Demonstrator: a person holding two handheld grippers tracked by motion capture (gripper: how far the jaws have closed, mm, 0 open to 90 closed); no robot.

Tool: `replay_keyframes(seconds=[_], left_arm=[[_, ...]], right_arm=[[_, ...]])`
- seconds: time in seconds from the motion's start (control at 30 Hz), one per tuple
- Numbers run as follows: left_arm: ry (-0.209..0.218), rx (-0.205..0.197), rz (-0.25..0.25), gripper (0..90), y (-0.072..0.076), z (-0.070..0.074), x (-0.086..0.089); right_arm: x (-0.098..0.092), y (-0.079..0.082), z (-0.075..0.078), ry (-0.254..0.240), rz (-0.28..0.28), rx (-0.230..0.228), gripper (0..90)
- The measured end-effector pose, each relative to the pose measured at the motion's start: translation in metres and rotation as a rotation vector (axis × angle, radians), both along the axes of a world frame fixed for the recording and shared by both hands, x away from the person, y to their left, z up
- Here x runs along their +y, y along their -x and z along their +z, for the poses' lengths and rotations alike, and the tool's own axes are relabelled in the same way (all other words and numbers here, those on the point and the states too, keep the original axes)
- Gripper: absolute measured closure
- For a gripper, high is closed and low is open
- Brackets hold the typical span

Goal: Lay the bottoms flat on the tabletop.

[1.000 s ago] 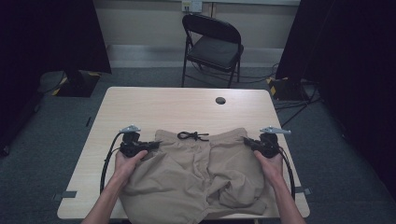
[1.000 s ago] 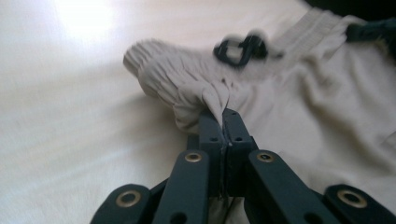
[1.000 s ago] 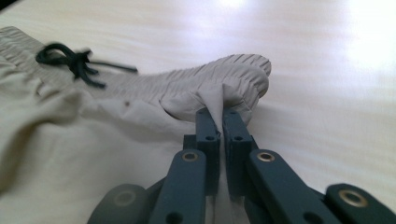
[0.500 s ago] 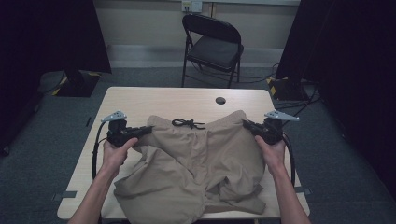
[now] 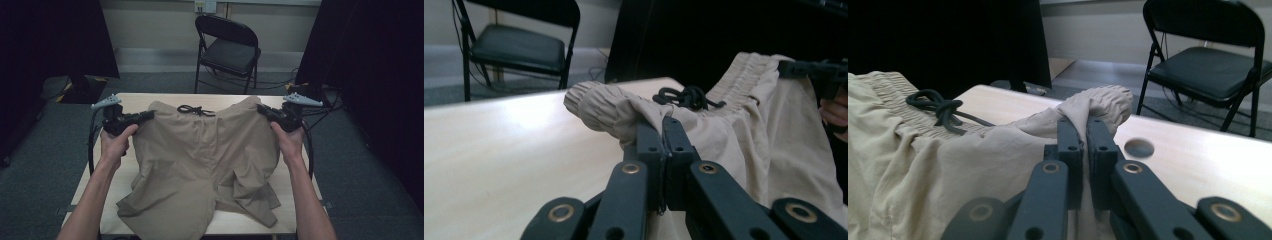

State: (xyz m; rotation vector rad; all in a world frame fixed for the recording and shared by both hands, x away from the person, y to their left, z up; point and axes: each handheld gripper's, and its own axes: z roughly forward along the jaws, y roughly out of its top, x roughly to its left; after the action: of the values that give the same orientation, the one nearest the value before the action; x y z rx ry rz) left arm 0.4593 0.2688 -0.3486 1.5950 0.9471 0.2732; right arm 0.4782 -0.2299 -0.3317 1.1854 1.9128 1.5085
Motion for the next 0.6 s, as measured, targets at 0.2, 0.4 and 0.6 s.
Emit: replay_keyframes(seconds=[0.2,0.4,0.6], left_arm=[[0.043,-0.037,0.056,88.2,-0.037,0.029,0.01],[-0.017,0.021,0.124,55.8,-0.059,0.02,0.013],[-0.023,0.057,0.066,58.7,-0.048,-0.008,0.01]], right_arm=[[0.008,-0.032,0.031,-0.038,-0.019,-0.022,88.1],[0.018,-0.072,0.04,0.041,-0.1,0.019,54.6],[0.02,-0.058,0.001,0.076,-0.042,0.072,51.8]])
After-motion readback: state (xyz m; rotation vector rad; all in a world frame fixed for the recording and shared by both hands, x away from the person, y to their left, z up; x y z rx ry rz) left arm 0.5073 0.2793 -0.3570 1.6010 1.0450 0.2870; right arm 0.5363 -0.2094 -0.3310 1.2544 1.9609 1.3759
